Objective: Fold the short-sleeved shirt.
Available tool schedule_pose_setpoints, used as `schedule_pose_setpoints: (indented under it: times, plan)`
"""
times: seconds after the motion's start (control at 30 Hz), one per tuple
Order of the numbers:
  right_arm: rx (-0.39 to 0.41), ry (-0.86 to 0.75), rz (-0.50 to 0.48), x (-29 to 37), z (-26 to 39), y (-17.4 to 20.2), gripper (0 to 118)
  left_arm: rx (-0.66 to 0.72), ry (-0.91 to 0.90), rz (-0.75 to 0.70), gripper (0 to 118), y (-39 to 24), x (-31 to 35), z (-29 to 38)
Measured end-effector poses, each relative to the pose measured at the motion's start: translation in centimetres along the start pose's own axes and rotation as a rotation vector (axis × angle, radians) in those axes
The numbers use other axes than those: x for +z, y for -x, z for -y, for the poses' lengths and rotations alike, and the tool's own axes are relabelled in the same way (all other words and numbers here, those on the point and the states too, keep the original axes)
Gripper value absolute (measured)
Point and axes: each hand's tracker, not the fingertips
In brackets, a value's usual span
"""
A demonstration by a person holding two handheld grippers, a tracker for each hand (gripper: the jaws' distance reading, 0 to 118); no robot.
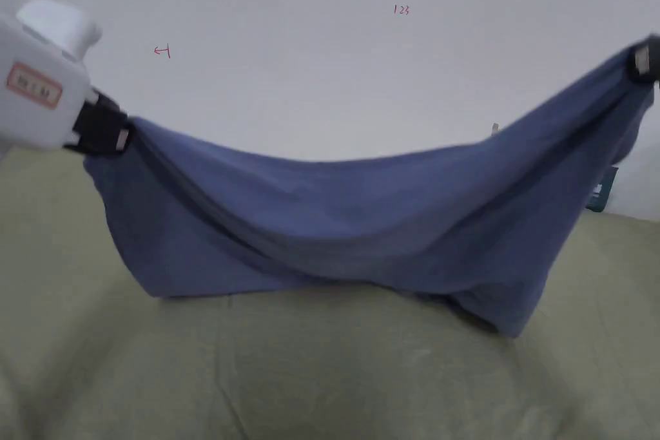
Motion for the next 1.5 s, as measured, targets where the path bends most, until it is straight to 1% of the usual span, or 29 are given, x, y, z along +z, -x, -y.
schedule_pose_setpoints:
  times: [0.07,0.1,0.13,0.2,0.3,0.33,0.37,0.47,0.57,0.67,0.7,0.8,0.87,0.9,0.97,1.1,1.23,1.27,1.3,1.33,1.37,1.4,1.47,1.5]
  plan:
    - [0.015,0.019,0.010,1.5,2.7,0.1,1,-0.002,0.036,0.029,5,-0.6,0.7,2.8]
    - [0.014,0.031,-0.003,2.5,4.2,0.2,1,0.006,0.030,0.021,5,-0.8,1.1,4.3]
    - [0.000,0.045,-0.010,3.2,5.5,0.2,1,0.019,0.043,0.042,5,-1.0,1.5,5.7]
    - [-0.061,0.108,-0.039,4.8,8.1,0.5,1,0.036,0.062,0.068,5,-1.6,2.5,8.5]
    - [-0.079,0.136,-0.041,6.9,11.7,0.7,1,0.069,0.098,0.105,5,-2.1,3.5,12.6]
    - [-0.096,0.150,-0.046,7.5,12.8,0.5,1,0.076,0.103,0.107,5,-2.2,3.9,13.8]
    - [-0.122,0.164,-0.070,8.2,13.9,0.4,1,0.074,0.124,0.147,5,-2.2,4.2,15.2]
    - [-0.126,0.186,-0.083,10.2,17.1,0.8,1,0.062,0.147,0.154,5,-2.8,5.0,18.6]
    - [-0.134,0.196,-0.108,12.4,19.9,1.5,1,0.090,0.175,0.186,5,-3.1,5.7,21.4]
    - [-0.179,0.232,-0.135,14.3,22.4,2.2,1,0.105,0.194,0.201,5,-3.4,6.5,23.8]
    - [-0.181,0.244,-0.141,14.9,23.3,2.4,1,0.098,0.193,0.205,5,-3.4,6.7,24.5]
    - [-0.206,0.310,-0.139,16.2,26.2,2.6,1,0.105,0.209,0.220,5,-3.4,6.9,26.5]
    - [-0.243,0.362,-0.135,16.9,28.2,2.7,1,0.107,0.218,0.229,5,-3.5,7.0,27.8]
    - [-0.240,0.387,-0.122,17.2,29.0,2.8,1,0.100,0.228,0.227,5,-3.6,7.1,28.4]
    - [-0.246,0.398,-0.119,18.0,30.6,3.0,1,0.085,0.260,0.222,5,-3.6,7.1,29.6]
    - [-0.292,0.463,-0.095,18.7,33.2,2.8,2,0.091,0.313,0.225,5,-3.5,7.2,32.0]
    - [-0.266,0.520,-0.045,19.3,34.9,2.9,3,0.143,0.357,0.233,8,-3.4,7.1,33.6]
    - [-0.259,0.537,-0.012,19.5,35.1,2.9,5,0.151,0.372,0.230,12,-3.4,7.2,33.9]
    - [-0.253,0.545,0.009,19.9,35.3,2.8,22,0.161,0.381,0.216,18,-3.3,7.5,34.2]
    - [-0.255,0.551,0.019,20.3,35.4,2.5,47,0.165,0.384,0.213,23,-3.1,8.0,34.4]
    - [-0.274,0.558,0.028,20.8,35.4,2.3,72,0.177,0.386,0.214,28,-2.9,8.7,34.6]
    - [-0.283,0.562,0.033,21.6,35.4,1.9,85,0.214,0.386,0.205,37,-2.7,9.5,34.7]
    - [-0.293,0.527,0.067,22.8,34.6,1.9,83,0.271,0.366,0.195,48,-2.6,11.1,34.3]
    - [-0.278,0.502,0.088,23.1,33.9,2.2,83,0.292,0.346,0.170,48,-2.7,12.1,33.8]
